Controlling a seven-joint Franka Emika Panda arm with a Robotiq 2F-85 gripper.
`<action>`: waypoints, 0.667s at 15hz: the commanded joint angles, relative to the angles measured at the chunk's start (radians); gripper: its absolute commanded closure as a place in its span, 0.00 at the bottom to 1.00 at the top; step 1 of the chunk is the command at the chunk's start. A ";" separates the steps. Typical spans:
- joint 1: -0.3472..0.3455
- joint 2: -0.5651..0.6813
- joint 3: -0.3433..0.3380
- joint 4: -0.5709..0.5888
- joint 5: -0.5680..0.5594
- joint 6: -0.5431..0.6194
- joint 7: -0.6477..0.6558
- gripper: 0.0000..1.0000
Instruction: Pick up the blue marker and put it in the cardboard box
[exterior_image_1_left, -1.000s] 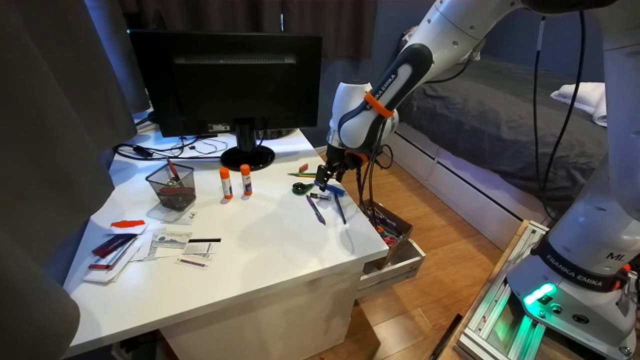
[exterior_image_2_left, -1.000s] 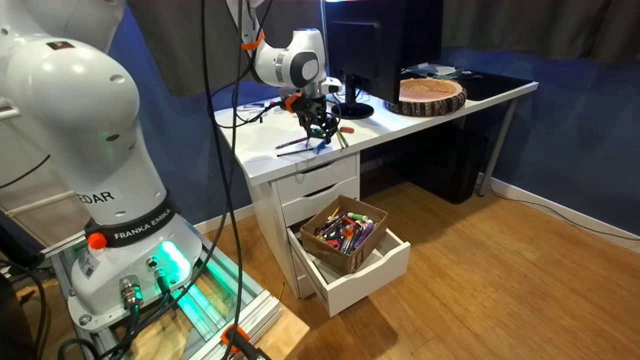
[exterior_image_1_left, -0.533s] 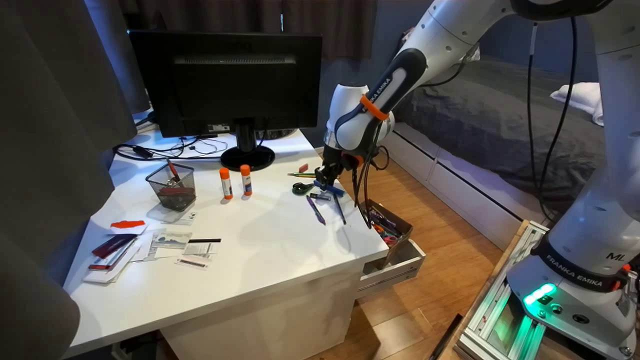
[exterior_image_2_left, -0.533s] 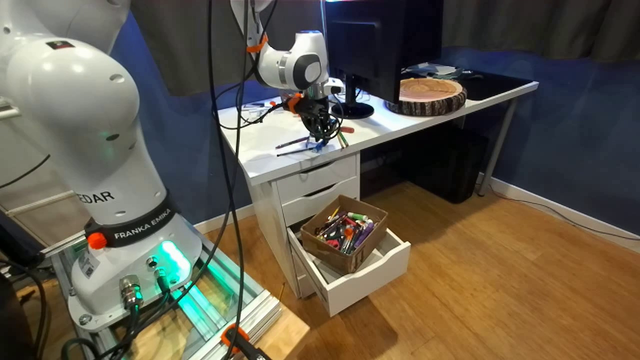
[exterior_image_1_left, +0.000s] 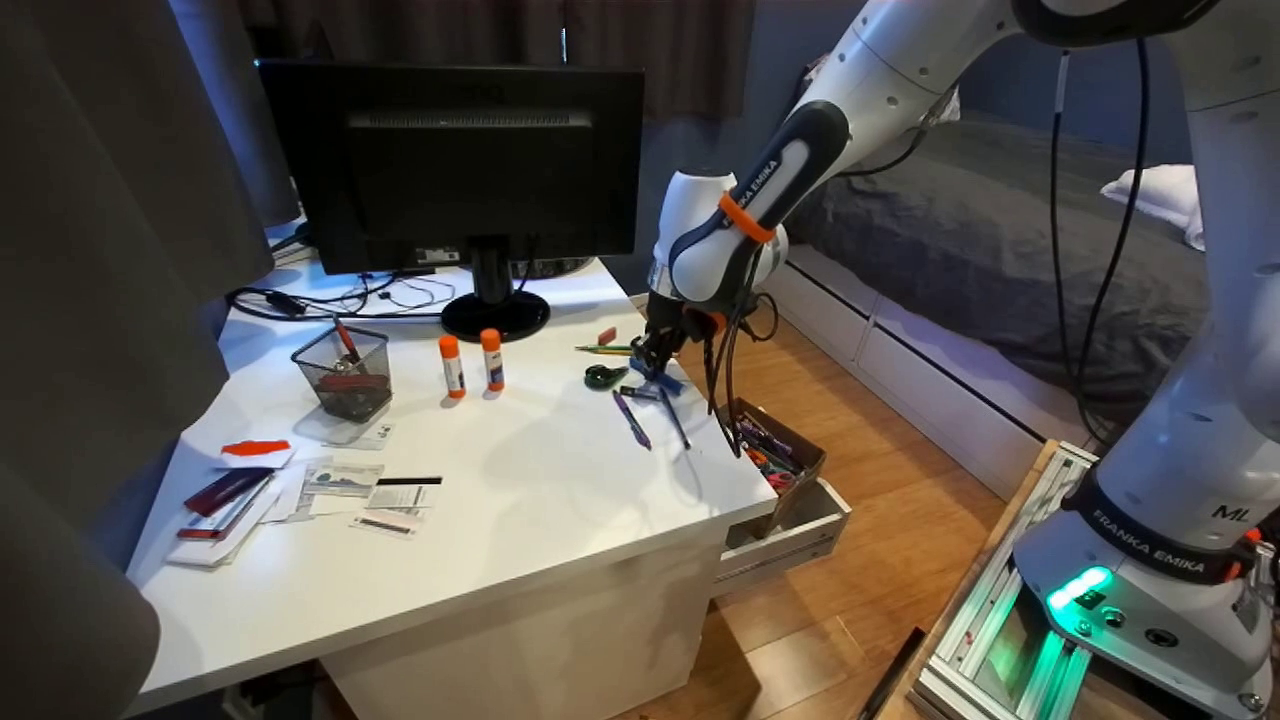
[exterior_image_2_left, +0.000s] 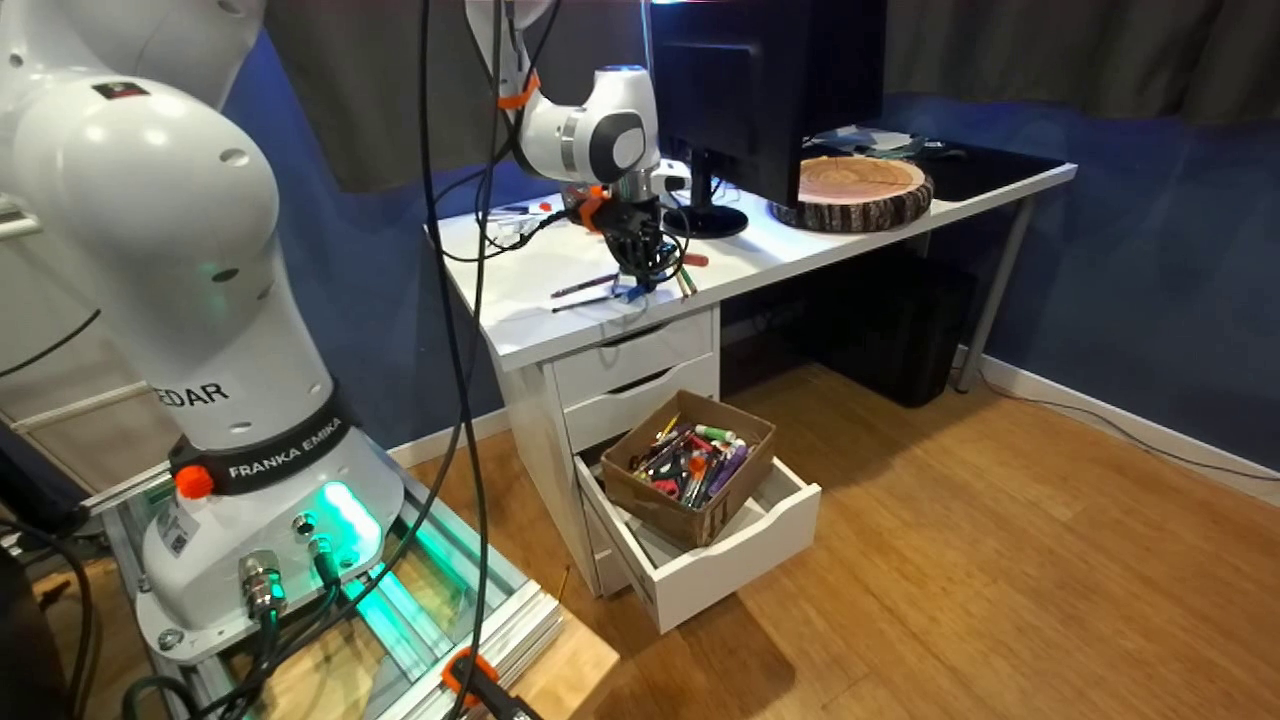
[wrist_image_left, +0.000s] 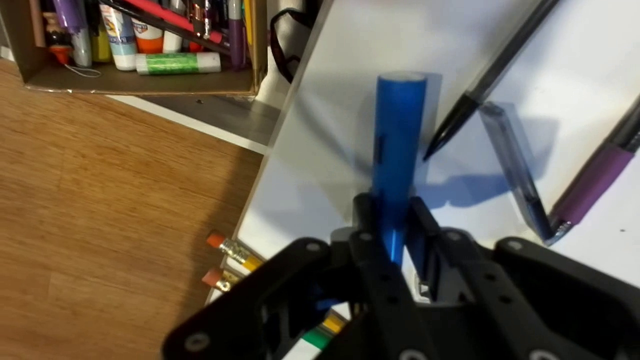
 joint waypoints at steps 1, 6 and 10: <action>-0.014 -0.084 0.006 -0.047 0.025 -0.027 -0.020 0.95; -0.067 -0.253 -0.003 -0.152 0.049 -0.061 -0.040 0.95; -0.087 -0.343 -0.078 -0.221 0.011 -0.130 0.001 0.95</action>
